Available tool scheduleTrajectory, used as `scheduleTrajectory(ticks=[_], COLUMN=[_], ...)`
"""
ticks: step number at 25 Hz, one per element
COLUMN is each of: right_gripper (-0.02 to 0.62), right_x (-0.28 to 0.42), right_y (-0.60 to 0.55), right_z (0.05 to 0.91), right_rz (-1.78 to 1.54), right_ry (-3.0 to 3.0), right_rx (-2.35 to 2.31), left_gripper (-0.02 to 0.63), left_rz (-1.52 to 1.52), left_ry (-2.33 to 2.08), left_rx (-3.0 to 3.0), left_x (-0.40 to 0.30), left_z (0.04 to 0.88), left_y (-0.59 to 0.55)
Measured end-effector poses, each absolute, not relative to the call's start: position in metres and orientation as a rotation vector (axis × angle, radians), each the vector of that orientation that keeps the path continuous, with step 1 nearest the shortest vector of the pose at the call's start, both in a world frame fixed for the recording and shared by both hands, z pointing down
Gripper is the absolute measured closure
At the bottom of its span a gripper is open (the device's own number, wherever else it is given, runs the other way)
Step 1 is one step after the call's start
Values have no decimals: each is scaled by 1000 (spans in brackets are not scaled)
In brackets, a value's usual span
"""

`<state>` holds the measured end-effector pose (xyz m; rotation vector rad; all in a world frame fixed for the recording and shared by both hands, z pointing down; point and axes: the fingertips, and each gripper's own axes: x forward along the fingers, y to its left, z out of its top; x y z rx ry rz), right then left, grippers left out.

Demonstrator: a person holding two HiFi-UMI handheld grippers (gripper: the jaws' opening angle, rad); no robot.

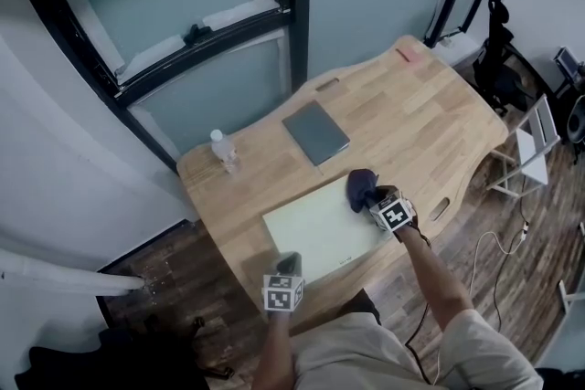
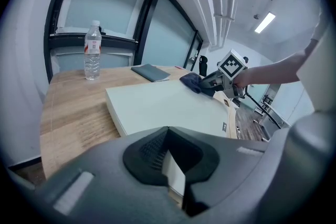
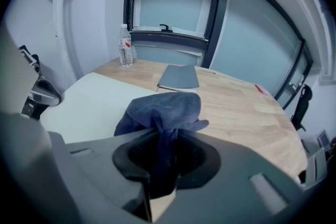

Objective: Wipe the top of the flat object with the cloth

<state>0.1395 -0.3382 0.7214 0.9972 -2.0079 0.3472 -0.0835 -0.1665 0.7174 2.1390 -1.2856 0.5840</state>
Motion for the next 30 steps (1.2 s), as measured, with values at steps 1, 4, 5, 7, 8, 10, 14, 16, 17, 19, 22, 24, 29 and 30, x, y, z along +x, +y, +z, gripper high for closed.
scheduleTrajectory(ticks=[1,4,5,7,8,10,14,16,17,19,22,24,29,30], right_gripper=[515,515,515,515,515,516,517,517,517,517,517,517,517,517], right_x=[141,143,144,145,145,142,138,135,133,129,120,115,99,96], right_y=[-336,-328,-325,-321,-319,-318,-312,-309,-309,-306,-302,-299,-293,-292], right_z=[721,722,722,722,721,716,715,716,716,716,716,716,716,717], right_rz=[334,315,309,285,266,226,195,184,180,176,161,152,125,125], right_ry=[-2006,-1999,-1995,-1988,-1985,-1983,-1953,-1945,-1944,-1946,-1946,-1949,-1949,-1951], right_rx=[993,990,991,987,981,967,955,949,943,928,909,897,864,858], left_gripper=[598,598,598,598,598,598,598,598,598,598,598,598,598,598], left_rz=[585,591,591,587,584,578,578,582,582,578,567,558,549,546], left_ry=[-1285,-1290,-1291,-1291,-1293,-1298,-1301,-1301,-1300,-1298,-1299,-1297,-1294,-1292], left_rx=[2140,2144,2145,2146,2147,2150,2152,2160,2161,2163,2169,2169,2171,2172], left_x=[-83,-82,-81,-81,-81,-82,-81,-80,-80,-80,-80,-80,-81,-81], left_z=[717,717,717,717,716,715,717,717,716,716,716,715,716,716], left_y=[-167,-166,-166,-165,-166,-167,-165,-165,-165,-165,-165,-165,-165,-165])
